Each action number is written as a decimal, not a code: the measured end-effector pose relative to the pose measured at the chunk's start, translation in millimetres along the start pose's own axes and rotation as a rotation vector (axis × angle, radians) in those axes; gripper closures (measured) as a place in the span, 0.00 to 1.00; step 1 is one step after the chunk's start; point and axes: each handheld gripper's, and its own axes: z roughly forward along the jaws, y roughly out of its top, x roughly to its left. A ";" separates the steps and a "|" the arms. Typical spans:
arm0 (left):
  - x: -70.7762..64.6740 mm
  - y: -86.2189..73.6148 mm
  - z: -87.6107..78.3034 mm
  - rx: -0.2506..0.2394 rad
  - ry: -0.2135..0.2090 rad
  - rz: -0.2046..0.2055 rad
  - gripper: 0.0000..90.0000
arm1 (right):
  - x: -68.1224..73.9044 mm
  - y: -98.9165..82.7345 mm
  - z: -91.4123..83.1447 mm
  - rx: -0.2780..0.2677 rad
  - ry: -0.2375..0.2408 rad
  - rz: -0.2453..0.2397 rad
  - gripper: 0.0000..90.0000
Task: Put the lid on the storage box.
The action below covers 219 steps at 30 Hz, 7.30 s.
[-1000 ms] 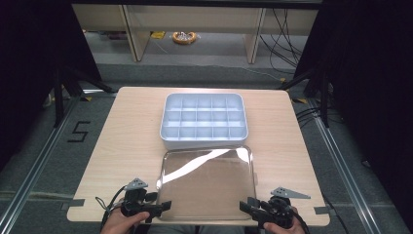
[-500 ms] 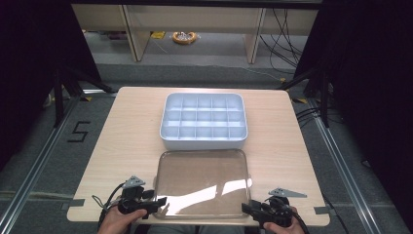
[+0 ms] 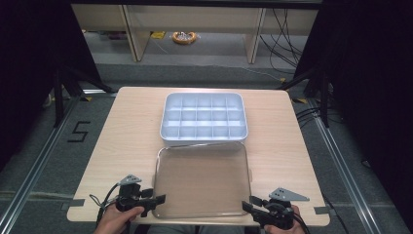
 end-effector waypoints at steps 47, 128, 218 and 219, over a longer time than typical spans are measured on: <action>-15.2 33.9 -18.8 -0.154 0.091 0.174 0.70 | -8.1 28.2 1.4 -0.093 -0.111 -0.003 0.70; 25.2 206.0 25.0 -0.255 0.216 0.069 0.65 | -55.1 194.2 64.1 -0.207 -0.220 0.031 0.65; 45.5 197.5 66.1 -0.196 0.268 0.025 0.56 | -75.2 190.0 92.1 -0.177 -0.210 0.157 0.58; 45.0 196.2 64.5 -0.188 0.263 0.030 0.56 | -76.5 190.3 92.1 -0.178 -0.206 0.146 0.58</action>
